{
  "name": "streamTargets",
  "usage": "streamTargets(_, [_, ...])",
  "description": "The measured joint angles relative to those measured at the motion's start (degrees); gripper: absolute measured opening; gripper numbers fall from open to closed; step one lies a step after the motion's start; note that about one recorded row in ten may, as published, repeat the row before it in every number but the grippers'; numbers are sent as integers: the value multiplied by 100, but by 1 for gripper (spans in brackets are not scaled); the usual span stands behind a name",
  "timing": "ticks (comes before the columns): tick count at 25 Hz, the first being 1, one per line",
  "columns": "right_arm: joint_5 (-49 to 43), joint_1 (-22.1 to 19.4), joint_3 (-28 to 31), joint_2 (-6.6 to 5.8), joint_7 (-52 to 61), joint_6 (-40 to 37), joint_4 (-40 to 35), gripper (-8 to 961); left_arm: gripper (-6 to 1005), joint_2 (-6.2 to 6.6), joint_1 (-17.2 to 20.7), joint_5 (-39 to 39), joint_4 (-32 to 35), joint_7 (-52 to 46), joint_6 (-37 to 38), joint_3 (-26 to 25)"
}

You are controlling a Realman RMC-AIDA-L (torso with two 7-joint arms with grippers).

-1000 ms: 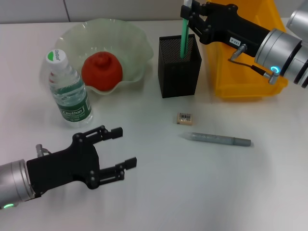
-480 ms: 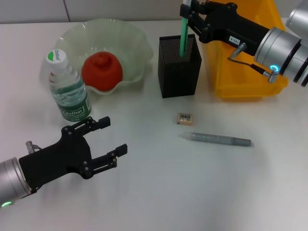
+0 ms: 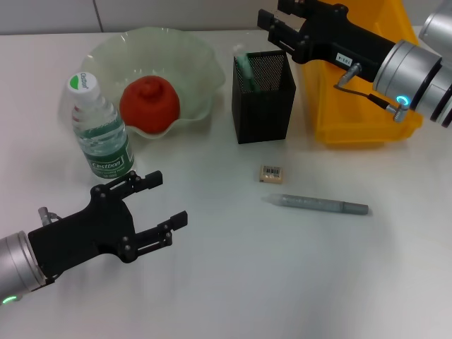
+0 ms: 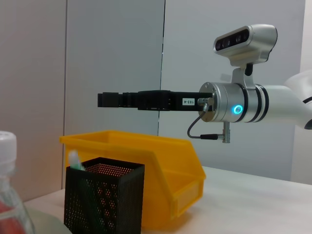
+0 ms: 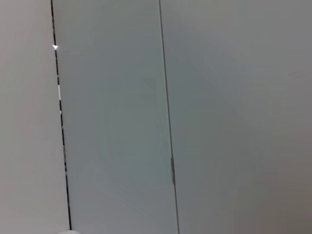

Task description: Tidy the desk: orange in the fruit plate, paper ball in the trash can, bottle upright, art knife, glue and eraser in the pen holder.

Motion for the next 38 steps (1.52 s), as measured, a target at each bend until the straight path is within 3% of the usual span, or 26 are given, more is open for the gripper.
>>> streamTargets(5, [20,-22,18,0,0,-6,-9,598,770,1,0,0,0,-15,0,11])
streamTargets(14, [305,-134,47,-20,190,-445,-91,645,770,6,0,15,0,-22,10,28])
streamTargets(22, [107,-695,1,-71,1972,-1598,-1274,653,770,28,0,45,0,-43,171,45])
streamTargets(26, [-715,-1008,28,-142,3052,-2344,-2471,652,770,28,0,59,0,-44,172,45])
streamTargets(30, [-1352,-1034,49,-188,3495,-2681,-3050,650,770,26,0,62,0,-47,172,45])
streamTargets(35, [-3209,-678,-3,-232,4523,-3004,-4021,648,770,26,-3,71,0,-74,173,89])
streamTargets(38, [-3950,-395,-28,-241,4836,-3151,-4149,647,770,26,-14,71,0,-114,189,118])
